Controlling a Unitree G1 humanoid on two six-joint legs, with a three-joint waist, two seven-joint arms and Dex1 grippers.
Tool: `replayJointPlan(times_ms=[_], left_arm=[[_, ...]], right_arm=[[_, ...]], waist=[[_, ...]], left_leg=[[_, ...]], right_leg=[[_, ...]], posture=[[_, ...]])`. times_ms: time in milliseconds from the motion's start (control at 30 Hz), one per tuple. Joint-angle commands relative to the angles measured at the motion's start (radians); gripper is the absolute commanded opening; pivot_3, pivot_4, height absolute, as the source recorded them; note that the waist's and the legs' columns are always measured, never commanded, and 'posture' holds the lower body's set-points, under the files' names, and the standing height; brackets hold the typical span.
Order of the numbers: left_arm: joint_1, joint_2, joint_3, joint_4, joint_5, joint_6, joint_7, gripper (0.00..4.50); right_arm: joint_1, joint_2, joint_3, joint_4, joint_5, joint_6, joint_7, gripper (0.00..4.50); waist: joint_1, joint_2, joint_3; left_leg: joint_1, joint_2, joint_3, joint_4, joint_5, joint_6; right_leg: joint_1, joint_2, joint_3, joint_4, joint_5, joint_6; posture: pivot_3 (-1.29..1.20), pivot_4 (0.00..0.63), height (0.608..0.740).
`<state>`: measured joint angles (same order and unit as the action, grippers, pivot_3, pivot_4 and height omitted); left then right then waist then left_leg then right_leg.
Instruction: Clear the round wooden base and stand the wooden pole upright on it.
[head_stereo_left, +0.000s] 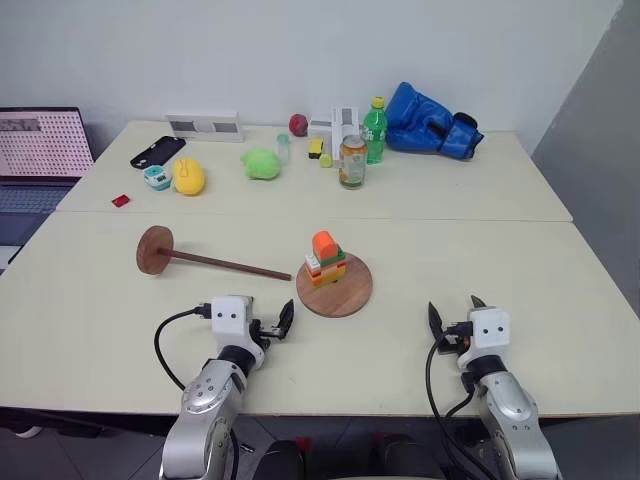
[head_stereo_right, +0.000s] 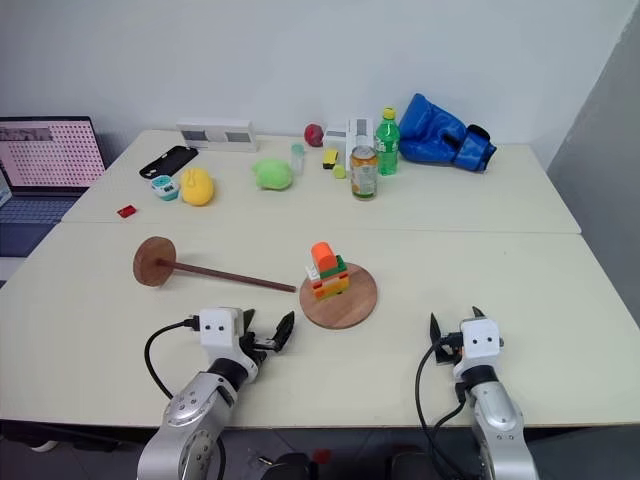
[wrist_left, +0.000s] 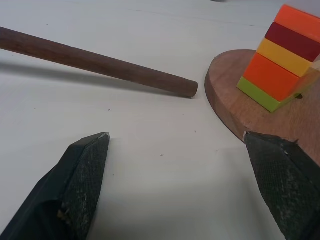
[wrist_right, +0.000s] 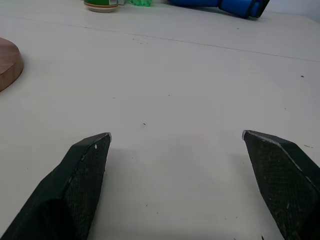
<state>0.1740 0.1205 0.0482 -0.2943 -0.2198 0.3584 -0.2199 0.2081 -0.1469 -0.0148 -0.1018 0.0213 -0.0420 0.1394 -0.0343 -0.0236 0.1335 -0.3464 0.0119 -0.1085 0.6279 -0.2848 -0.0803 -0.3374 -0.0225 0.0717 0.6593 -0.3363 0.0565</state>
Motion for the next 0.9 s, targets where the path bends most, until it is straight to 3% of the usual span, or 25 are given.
replayJointPlan(times_ms=[33,633,767,900], left_arm=[[0.017,-0.002,0.003,0.052,0.010,0.015,0.017,4.50],[0.016,-0.027,0.004,0.058,-0.007,0.000,0.024,4.50],[0.015,-0.019,0.012,0.051,0.007,-0.011,0.036,4.50],[0.020,0.066,0.060,-0.011,-0.054,0.021,-0.052,4.50]], right_arm=[[0.029,-0.008,-0.012,0.071,-0.005,0.048,-0.001,4.43],[0.021,-0.026,-0.003,0.046,-0.006,0.059,0.016,4.43],[-0.014,-0.059,0.007,0.010,0.041,0.077,0.100,4.43],[-0.204,-0.211,0.022,-0.101,0.189,0.214,0.360,4.43]], waist=[[0.000,0.000,0.000],[0.002,0.000,0.002],[0.002,0.000,0.006],[-0.005,0.003,0.026]], left_leg=[[0.000,0.000,0.000,0.000,0.000,0.000],[-0.001,0.000,-0.002,0.000,0.000,-0.001],[-0.001,0.000,-0.002,0.000,0.000,-0.001],[-0.002,0.000,0.000,0.000,0.000,-0.001]], right_leg=[[0.000,0.000,0.000,0.000,0.000,0.000],[0.000,-0.001,0.000,-0.001,-0.001,-0.001],[0.000,-0.001,0.000,-0.001,-0.001,-0.001],[0.000,0.000,0.000,-0.001,-0.001,-0.001]], posture=[[0.00,0.150,0.740],[0.00,0.150,0.740],[0.00,0.150,0.740],[0.00,0.150,0.740]])
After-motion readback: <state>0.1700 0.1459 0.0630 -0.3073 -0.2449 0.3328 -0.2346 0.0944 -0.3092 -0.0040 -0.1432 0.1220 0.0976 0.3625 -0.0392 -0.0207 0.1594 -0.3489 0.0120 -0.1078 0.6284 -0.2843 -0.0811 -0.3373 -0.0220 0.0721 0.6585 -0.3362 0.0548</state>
